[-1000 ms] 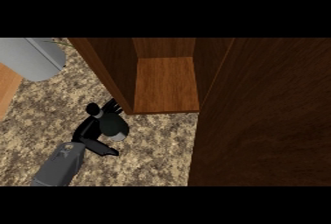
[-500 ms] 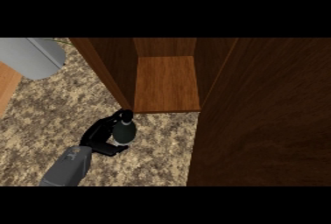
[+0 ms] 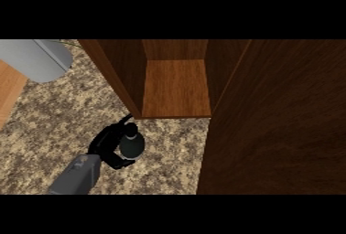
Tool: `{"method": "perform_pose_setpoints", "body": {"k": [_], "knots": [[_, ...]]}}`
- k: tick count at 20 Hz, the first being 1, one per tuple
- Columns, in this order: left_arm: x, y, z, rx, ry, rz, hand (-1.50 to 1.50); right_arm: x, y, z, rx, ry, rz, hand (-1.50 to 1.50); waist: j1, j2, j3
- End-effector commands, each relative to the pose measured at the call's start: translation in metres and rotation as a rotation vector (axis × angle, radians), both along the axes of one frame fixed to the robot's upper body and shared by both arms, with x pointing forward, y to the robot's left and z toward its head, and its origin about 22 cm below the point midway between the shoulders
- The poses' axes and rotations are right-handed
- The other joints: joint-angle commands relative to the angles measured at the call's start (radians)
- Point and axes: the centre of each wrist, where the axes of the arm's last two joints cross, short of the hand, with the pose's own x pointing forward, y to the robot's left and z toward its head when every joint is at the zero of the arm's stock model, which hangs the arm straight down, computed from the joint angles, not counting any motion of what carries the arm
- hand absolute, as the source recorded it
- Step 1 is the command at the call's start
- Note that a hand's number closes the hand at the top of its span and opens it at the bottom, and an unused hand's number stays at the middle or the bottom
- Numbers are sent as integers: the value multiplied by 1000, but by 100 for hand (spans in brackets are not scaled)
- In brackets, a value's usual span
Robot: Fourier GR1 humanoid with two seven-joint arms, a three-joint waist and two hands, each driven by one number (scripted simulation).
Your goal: Pick up the wine, place it into the cabinet and close the cabinet
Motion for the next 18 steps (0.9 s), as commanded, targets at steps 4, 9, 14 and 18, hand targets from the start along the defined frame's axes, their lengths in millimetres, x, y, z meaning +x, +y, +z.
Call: {"method": "perform_pose_setpoints", "body": {"k": [4,9,14,18], "knots": [[-12,40,2,-96,-177,523,150,-5,-8,-2,16,1,-63,-150,58,-22,5],[3,16,8,-152,-256,593,150,-6,-7,-6,2,16,-24,-150,45,-21,6],[-24,20,0,-177,-243,514,150,1,-6,0,4,-4,-19,-150,43,-23,7],[-8,-21,20,-188,-287,452,150,-12,-15,4,-9,8,-17,-150,40,-25,8]]}}
